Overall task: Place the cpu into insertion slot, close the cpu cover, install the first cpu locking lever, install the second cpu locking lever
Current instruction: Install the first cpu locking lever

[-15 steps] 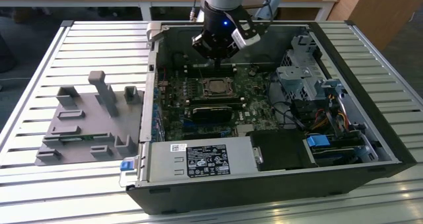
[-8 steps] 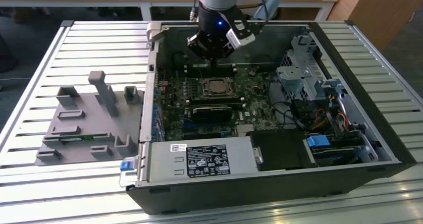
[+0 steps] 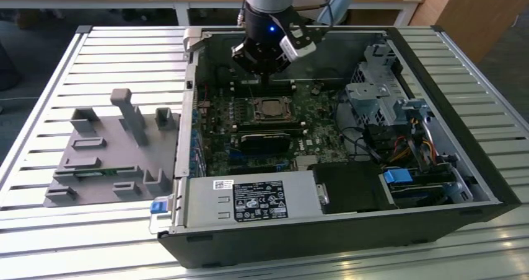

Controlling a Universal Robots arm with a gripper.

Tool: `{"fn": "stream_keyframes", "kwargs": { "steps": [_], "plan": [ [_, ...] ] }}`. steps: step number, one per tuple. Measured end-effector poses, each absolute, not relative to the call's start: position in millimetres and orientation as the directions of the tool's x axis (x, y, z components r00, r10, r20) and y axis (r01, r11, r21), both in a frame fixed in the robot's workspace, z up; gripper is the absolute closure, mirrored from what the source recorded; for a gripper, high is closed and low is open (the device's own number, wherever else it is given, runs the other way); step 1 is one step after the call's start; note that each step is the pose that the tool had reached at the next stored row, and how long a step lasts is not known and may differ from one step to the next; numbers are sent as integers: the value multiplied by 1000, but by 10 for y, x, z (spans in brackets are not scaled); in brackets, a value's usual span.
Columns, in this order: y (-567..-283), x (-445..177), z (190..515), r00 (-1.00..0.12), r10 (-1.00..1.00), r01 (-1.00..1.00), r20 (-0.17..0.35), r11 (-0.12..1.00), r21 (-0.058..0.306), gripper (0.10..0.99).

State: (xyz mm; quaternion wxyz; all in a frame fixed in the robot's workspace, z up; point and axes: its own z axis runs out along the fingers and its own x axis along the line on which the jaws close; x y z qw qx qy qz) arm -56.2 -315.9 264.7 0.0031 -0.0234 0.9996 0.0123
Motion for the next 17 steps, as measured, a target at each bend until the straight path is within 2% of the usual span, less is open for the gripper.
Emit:
{"fn": "stream_keyframes", "kwargs": {
  "steps": [17],
  "plan": [
    [-3160,-655,2647,-999,-47,-47,-14,999,24,973]
  ]
}}
